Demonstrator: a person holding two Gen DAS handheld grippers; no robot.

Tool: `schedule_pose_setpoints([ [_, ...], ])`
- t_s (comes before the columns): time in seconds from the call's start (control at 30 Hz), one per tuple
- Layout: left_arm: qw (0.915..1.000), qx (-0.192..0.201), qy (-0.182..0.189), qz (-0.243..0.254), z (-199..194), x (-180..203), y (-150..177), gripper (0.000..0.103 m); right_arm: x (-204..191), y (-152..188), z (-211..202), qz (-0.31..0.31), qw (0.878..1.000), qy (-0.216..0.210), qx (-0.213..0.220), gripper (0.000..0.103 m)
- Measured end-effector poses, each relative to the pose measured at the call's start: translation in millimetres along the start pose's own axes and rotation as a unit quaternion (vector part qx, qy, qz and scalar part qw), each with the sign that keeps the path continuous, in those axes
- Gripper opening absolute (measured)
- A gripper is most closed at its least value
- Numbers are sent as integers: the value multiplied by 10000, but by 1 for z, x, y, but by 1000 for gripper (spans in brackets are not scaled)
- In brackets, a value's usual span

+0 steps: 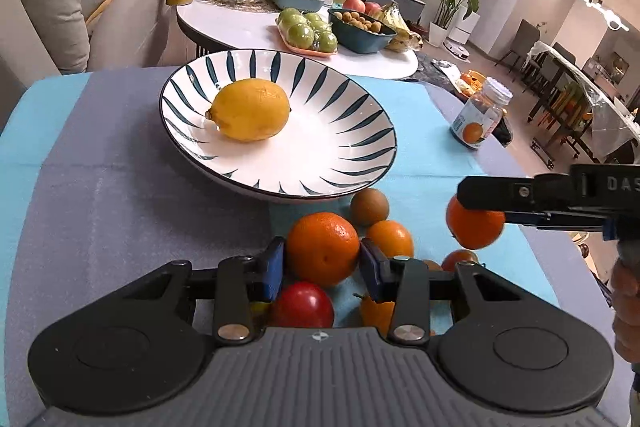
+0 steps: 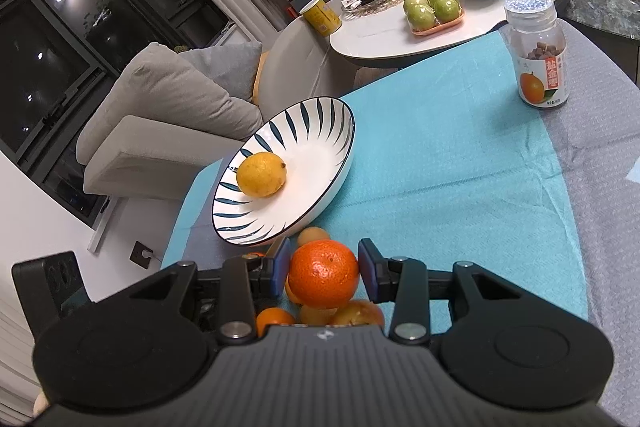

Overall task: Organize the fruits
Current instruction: 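Grasp an orange with the left tool while the right tool grasps another orange, then carry both oranges into the bowl and release them from both tools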

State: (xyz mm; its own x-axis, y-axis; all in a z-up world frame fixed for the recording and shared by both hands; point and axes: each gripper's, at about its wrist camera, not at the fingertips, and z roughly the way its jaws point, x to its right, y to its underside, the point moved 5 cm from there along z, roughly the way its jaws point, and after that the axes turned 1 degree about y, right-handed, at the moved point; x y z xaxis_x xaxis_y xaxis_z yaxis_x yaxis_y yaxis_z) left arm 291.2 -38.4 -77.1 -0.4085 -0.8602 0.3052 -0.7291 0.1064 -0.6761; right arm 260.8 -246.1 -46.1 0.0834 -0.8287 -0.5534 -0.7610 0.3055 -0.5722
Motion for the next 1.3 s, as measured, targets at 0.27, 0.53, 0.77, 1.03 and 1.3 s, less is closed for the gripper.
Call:
schedule_pose_setpoints([
  [0.27,9998,165,67,81,-14,6,-4,37,0,1,1,35,10000,-56,-19,46],
  [0.53,9992,357,113,100,-28,7,-11,37,-3,0,0,65,9999,-98,4,46],
  [0.77,9988,465,113,113,-34,7,-18,37,-6,-2,1,75,9999,-153,3,46],
  [1.03,9985,518,83,131,-35,5,-26,37,-10,-10,4,91,9997,-221,7,46],
  [1.3,9982,571,122,148,-33,3,-34,37,-16,-21,8,82,9994,-319,43,46],
])
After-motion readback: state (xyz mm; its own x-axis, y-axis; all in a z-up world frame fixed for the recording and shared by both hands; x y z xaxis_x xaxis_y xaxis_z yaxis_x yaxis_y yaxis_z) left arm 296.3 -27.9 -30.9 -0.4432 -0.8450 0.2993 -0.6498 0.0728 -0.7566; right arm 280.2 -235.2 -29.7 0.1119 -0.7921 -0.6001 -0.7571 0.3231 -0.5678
